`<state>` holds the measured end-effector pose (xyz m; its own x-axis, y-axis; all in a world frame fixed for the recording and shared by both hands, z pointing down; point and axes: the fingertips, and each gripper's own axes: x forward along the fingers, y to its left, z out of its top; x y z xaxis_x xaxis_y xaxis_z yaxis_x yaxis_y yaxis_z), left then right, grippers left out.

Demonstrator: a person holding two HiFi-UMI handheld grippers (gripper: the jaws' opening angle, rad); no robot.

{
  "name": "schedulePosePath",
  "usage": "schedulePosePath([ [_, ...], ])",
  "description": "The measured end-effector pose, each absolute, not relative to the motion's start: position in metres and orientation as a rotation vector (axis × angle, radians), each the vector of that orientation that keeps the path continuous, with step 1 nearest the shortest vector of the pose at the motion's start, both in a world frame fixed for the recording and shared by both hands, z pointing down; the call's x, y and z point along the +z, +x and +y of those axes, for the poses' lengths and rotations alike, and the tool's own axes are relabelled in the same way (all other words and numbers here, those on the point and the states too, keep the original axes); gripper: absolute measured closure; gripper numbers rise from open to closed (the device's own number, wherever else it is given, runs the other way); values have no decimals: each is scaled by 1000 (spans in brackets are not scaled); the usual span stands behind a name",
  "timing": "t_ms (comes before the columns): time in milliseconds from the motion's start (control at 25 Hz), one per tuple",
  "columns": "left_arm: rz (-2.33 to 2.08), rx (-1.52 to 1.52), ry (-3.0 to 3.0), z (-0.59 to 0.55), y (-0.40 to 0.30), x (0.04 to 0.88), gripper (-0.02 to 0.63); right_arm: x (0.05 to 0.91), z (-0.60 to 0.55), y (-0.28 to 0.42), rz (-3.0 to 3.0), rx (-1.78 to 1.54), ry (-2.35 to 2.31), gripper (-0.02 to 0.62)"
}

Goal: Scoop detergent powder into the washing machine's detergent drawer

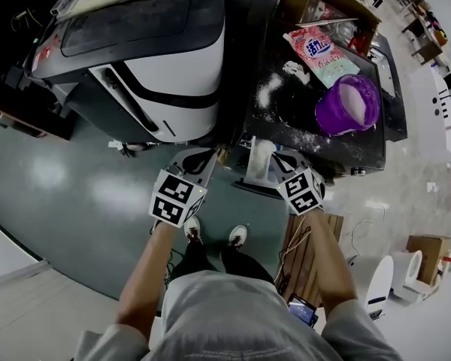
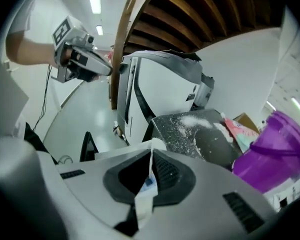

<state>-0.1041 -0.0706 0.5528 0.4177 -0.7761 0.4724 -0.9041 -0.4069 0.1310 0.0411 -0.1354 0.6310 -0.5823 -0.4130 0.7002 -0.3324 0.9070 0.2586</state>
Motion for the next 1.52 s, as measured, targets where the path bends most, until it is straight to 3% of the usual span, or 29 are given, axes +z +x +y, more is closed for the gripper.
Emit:
schedulePosePath([
  [560,-1484,486,2283,-47,-119,555,597,642,-126,28,-1912,-840,329,582],
  [1000,-1508,491,2258,-37,-133,556,597,649,-125,23,-1819,-962,345,581],
  [1200,-1504,492,2262,-37,-132,556,597,645,-125,23,-1896,-863,389,581],
  [1520,-1501,436,2256,-40,-134,545,597,618,-129,35,-2278,-229,643,582],
])
